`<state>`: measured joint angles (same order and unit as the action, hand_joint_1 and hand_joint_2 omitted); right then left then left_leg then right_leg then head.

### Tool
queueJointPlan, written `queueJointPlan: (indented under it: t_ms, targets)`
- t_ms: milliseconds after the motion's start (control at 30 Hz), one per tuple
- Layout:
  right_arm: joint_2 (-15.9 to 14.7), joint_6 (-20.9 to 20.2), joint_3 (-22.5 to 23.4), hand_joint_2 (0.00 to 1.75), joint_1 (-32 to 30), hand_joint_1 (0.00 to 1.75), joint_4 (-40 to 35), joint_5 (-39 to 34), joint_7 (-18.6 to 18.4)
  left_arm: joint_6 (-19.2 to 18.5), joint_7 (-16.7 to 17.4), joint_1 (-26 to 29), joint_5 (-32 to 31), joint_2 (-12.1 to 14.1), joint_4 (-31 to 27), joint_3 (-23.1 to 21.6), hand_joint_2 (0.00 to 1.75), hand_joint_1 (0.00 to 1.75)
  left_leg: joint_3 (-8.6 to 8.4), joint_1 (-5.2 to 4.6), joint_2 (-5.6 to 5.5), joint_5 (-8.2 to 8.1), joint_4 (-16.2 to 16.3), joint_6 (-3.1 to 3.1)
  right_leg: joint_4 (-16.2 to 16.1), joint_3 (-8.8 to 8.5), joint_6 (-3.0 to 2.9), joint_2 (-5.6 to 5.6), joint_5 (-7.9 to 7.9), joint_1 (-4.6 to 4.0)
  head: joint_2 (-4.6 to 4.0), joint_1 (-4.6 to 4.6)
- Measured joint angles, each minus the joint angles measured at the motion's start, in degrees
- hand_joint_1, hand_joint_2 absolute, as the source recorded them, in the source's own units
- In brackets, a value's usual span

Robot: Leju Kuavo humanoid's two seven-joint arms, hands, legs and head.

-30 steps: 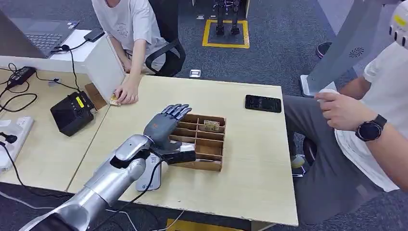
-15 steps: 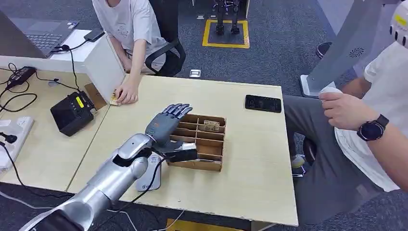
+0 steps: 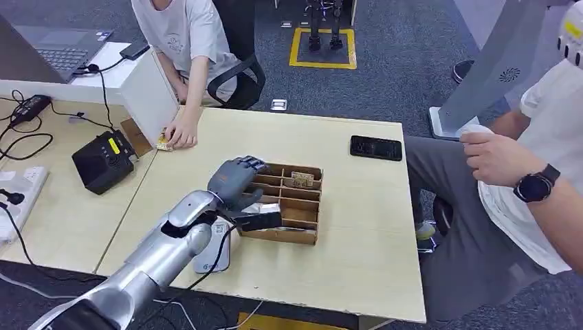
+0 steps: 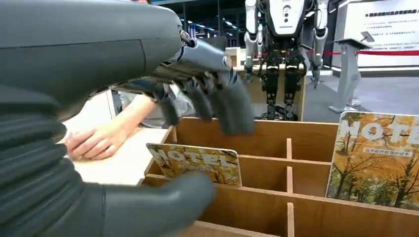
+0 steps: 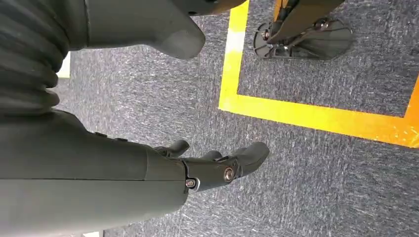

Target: Pass the card to the sensor for recognition and then transmit it.

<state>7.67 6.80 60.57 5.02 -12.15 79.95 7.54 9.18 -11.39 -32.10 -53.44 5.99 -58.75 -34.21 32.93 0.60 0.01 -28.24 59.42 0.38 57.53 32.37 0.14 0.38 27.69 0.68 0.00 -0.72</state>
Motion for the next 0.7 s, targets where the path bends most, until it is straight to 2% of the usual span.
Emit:
queueJointPlan:
  t_ms: [700]
  targets:
    - [0.02, 0.0, 0.0, 1.75, 0.0, 0.0, 0.02, -0.07, 0.98, -1.0, -0.83, 1.3, 1.33, 0.33, -0.85, 0.15, 1.75, 1.75, -0.01, 0.0, -0.02, 0.0, 0.0, 0.0, 0.0, -0.03, 0.0, -0.02, 0.0, 0.0, 0.0, 0.0]
